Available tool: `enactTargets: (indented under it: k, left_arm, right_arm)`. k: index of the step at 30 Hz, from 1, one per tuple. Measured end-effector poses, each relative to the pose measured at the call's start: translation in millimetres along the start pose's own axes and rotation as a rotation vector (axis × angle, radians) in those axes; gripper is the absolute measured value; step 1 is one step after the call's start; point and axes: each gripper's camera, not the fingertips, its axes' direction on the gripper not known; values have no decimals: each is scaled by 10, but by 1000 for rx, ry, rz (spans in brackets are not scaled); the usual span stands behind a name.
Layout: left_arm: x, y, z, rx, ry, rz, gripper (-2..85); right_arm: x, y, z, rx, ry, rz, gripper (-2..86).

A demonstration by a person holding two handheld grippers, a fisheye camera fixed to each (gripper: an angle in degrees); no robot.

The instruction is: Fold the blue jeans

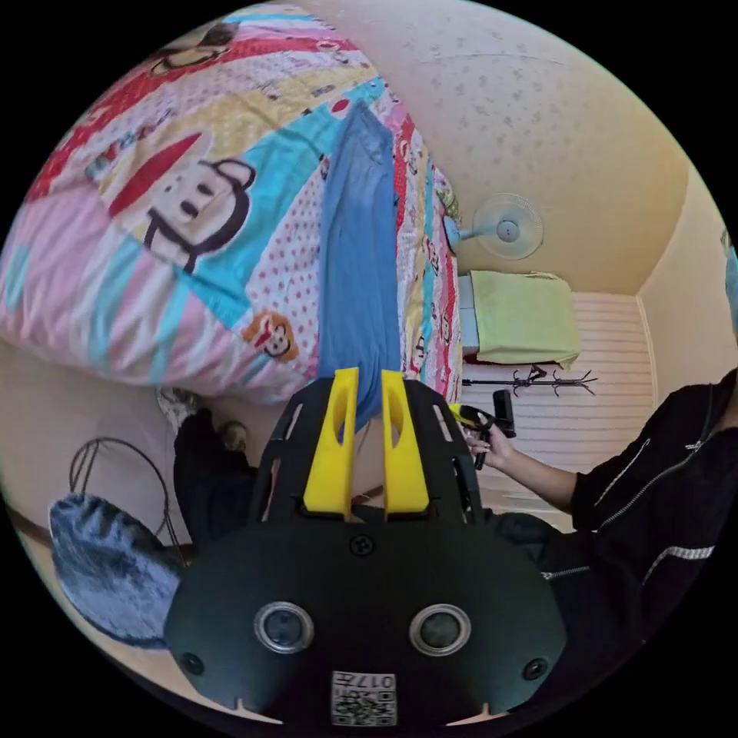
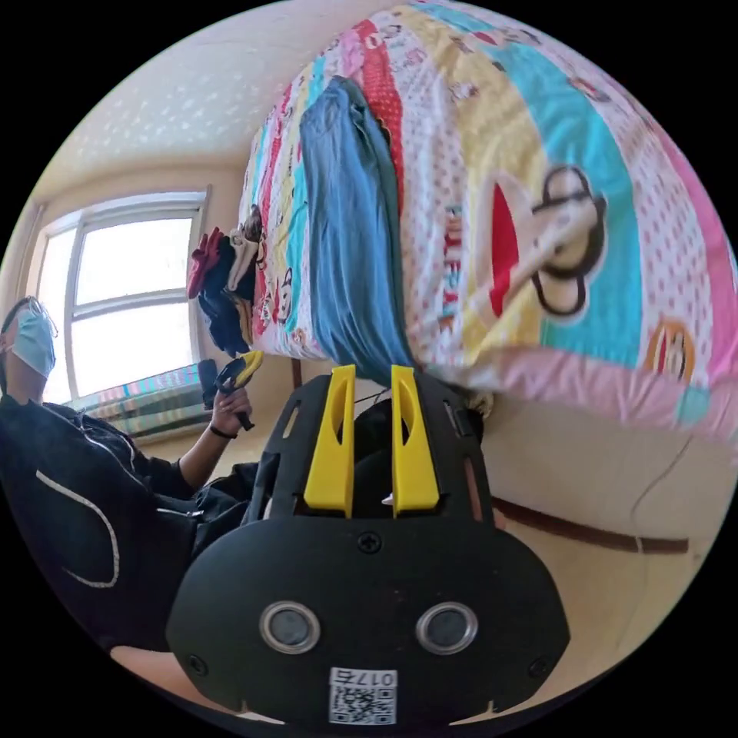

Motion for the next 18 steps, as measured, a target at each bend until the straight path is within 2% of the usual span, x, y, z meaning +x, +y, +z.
enactTargets:
  k: [3,6,10,13,15,18]
  left_arm:
    - [95,-366,99,75,-32,110,72]
    - [-45,-588,229,151,9,97,73]
    - [-274,-621,363,187,24,37,77]
    - [-233,-469,320,217,27,77,77]
    - [-164,-334,280,219,-5,104,77]
    - [-67,-77,175,227,-19,147,77]
  right_arm:
    - [-548,-1135,146,9,91,-243,95]
    - [-1145,-2313,534,27,140,-405,120]
    - [-1779,-3577,1215,67,163,-471,133]
    - [-2178,-4411,1874,80,318,-481,139]
    - [-2420,-4849,2328,108,491,-484,139]
    - [-2611,-5127,2838,130,709,-482,144]
